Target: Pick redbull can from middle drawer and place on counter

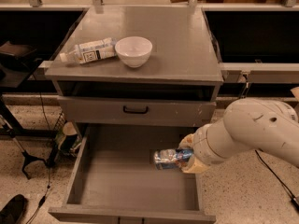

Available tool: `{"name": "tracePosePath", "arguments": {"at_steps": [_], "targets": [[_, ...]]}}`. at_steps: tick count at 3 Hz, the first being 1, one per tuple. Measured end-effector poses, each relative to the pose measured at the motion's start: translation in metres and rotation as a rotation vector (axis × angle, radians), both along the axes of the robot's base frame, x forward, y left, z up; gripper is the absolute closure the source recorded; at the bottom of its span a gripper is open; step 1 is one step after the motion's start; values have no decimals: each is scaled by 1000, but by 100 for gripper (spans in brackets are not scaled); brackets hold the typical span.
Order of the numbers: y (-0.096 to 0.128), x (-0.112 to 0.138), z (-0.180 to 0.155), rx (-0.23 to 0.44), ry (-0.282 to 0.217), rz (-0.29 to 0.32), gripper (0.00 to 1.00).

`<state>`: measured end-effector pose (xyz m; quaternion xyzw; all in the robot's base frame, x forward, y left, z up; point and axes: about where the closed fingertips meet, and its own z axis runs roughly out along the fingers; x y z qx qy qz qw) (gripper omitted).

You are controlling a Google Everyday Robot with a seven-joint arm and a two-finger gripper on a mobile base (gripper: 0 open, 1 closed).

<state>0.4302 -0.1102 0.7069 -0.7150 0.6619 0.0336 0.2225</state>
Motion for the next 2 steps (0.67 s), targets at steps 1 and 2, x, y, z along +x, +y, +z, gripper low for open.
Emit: {"name": "tracePosePath", "arguments": {"at_steps": [1, 2], "targets": [[-3, -9, 17, 16, -42, 0, 100], [-13, 0, 83, 28, -158, -35, 100]]}}
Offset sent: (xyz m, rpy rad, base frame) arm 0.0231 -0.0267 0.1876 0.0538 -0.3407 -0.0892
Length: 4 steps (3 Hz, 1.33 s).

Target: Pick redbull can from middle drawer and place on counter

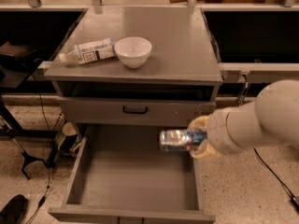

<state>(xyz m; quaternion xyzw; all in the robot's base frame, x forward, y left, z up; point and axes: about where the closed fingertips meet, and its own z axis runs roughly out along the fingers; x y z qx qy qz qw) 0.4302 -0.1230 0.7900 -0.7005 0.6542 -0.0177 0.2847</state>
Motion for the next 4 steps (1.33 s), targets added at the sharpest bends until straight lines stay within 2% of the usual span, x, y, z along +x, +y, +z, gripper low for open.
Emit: {"name": "tracePosePath", "arguments": {"at_steps": [1, 2, 3, 4], "targets": [[-8, 30, 74, 4, -109, -45, 100], [-21, 70, 127, 19, -158, -100, 100], [-29, 114, 170, 74, -176, -135, 100], [-13, 172, 199, 120, -160, -129, 100]]}}
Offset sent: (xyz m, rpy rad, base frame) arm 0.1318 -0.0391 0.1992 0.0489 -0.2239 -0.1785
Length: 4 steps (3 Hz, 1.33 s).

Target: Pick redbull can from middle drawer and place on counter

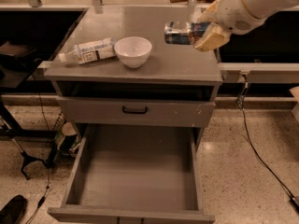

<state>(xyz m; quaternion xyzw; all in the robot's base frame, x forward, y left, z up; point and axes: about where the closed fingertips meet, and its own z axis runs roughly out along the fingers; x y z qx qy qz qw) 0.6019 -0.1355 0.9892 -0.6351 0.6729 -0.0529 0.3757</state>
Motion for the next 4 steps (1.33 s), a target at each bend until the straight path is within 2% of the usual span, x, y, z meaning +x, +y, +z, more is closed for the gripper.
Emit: {"name": "tracePosePath", "arguments": {"at_steps": [1, 2, 3, 4], "targets": [[38, 42, 4, 13, 28, 44, 100], [72, 80, -27, 14, 113, 77, 100], [80, 106, -70, 27, 210, 68, 100], [64, 115, -95, 72, 261, 26, 100]]}}
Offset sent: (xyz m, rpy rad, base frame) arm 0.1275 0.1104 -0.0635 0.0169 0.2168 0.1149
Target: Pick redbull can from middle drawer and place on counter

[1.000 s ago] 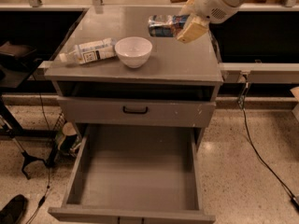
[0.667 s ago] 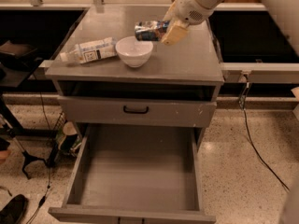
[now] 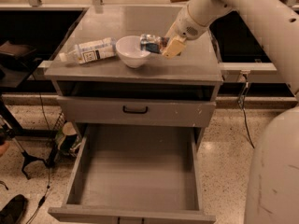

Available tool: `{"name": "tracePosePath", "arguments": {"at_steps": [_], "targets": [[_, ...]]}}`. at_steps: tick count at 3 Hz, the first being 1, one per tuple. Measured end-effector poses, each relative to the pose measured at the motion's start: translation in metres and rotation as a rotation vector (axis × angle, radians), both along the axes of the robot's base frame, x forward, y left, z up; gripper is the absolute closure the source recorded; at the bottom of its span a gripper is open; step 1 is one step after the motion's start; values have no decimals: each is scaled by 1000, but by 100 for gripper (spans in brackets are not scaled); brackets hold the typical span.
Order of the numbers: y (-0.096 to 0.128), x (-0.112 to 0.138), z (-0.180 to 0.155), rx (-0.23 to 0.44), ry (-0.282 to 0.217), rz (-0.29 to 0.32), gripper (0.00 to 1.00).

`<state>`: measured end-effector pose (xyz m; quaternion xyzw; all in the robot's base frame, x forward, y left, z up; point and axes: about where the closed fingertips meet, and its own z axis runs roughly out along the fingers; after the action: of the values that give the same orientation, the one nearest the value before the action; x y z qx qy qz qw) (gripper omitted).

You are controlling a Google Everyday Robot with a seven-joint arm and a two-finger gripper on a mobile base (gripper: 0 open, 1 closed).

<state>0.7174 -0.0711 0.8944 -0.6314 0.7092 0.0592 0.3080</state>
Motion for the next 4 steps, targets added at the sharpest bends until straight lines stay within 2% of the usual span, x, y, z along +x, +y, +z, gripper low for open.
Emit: {"name": "tracePosePath", "arguments": {"at_steps": [1, 2, 3, 4], "targets": [[-21, -1, -3, 55, -2, -38, 81], [-38, -11, 10, 109, -45, -57, 52], [-47, -18, 17, 122, -63, -65, 56], [-49, -19, 18, 124, -66, -67, 48]]}}
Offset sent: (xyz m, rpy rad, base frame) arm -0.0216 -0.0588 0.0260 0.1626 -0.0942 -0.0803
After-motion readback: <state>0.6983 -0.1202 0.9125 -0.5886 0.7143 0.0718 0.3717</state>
